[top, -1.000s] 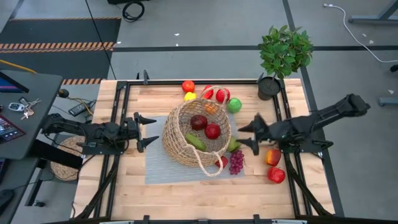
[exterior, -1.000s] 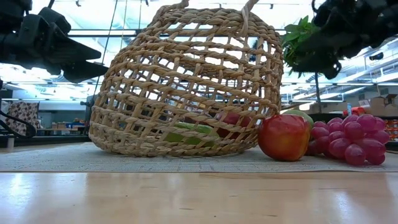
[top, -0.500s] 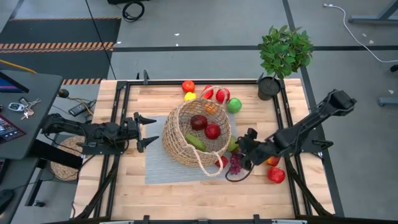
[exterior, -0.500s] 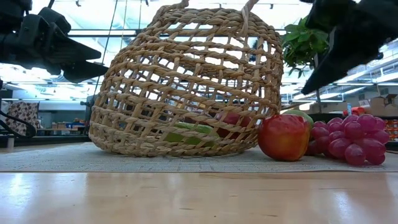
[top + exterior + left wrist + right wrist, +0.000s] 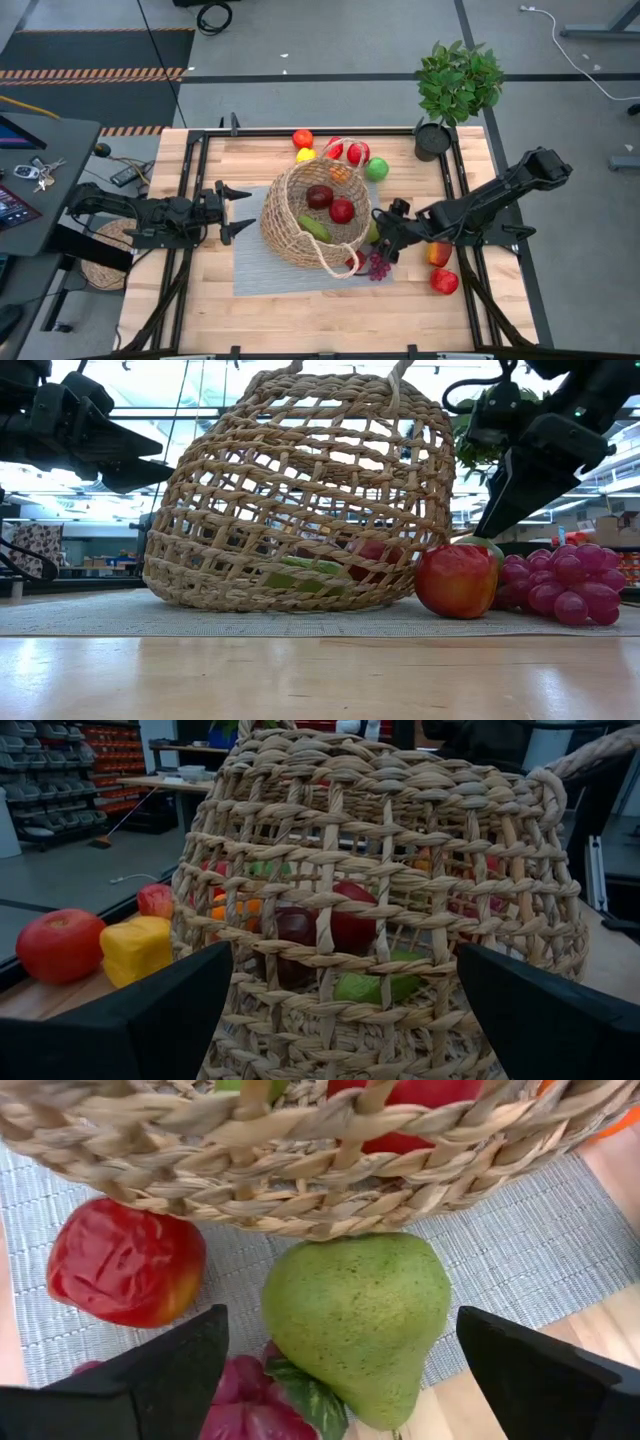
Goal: Build produce basket
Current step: Put the green pear into the mesh basket
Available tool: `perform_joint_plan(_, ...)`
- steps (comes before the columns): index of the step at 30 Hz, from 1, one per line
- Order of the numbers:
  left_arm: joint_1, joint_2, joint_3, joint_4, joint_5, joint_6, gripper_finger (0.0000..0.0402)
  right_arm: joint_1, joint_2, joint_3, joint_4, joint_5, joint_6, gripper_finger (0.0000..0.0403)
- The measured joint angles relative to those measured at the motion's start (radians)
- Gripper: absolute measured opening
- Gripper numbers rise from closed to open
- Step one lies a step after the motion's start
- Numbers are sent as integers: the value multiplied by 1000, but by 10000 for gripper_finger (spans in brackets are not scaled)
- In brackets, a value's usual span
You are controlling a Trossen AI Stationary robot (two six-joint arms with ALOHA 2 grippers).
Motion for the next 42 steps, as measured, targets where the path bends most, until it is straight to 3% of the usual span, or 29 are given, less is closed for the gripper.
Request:
perform_joint_plan(4, 0, 0, 0, -1, 0, 0, 394, -18, 9, -12, 27, -9, -66, 387)
perform_joint_plan(9, 0, 0, 0, -3, 0, 0, 394, -18, -9, -118, 244, 7, -149, 390)
perform_joint_plan(21, 0, 0, 0, -2, 0, 0, 394, -95, -7, -278, 538, -27, -165, 398)
perform_joint_plan(34, 0, 0, 0, -2, 0, 0, 394, -103, -17, -288, 541, -28, -170, 358)
perform_joint_plan(42, 0, 0, 0, -3, 0, 0, 394, -106, -108, -287, 435, -28, -157, 352)
